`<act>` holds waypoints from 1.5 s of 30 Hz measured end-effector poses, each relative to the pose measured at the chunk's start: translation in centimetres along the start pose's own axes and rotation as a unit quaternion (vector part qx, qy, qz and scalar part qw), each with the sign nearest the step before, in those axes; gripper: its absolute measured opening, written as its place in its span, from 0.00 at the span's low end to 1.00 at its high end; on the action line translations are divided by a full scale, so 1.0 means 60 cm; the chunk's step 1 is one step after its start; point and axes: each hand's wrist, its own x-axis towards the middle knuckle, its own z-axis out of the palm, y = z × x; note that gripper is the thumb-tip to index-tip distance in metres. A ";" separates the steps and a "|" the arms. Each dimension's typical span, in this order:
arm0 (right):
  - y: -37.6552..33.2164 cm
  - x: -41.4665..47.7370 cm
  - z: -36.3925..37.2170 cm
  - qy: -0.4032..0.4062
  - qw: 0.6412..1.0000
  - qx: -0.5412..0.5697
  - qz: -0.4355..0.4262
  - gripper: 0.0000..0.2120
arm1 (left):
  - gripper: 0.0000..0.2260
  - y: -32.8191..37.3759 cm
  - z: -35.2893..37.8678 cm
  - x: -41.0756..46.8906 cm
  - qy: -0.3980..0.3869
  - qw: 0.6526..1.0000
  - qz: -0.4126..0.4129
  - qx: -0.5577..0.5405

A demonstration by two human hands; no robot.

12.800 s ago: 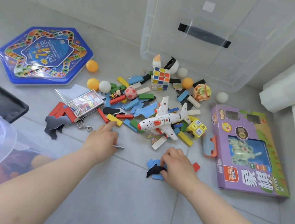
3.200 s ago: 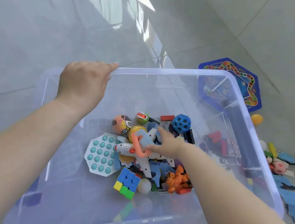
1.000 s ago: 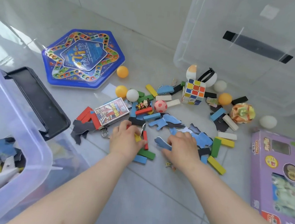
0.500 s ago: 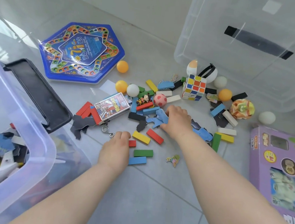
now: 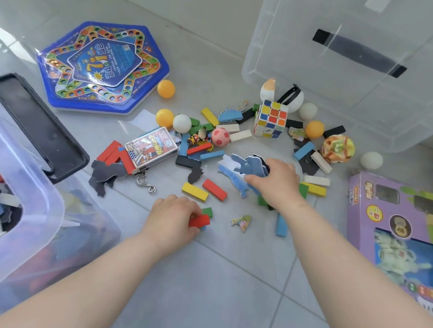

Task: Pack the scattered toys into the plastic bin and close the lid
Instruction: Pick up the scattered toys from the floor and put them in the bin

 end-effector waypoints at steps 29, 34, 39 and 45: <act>0.099 -0.013 0.005 0.010 0.985 0.123 0.117 0.18 | 0.20 0.042 0.027 0.015 0.010 0.998 0.032 -0.050; 0.102 -0.037 0.014 0.044 0.987 0.133 0.083 0.14 | 0.18 0.059 -0.007 -0.002 0.025 0.991 0.009 -0.129; 0.071 -0.074 -0.009 0.054 0.968 0.239 0.060 0.09 | 0.16 0.090 -0.098 -0.029 0.053 0.971 0.063 -0.224; -0.069 -0.130 -0.079 0.073 0.939 0.329 -0.076 0.08 | 0.15 0.063 -0.285 -0.107 0.179 0.934 0.140 -0.277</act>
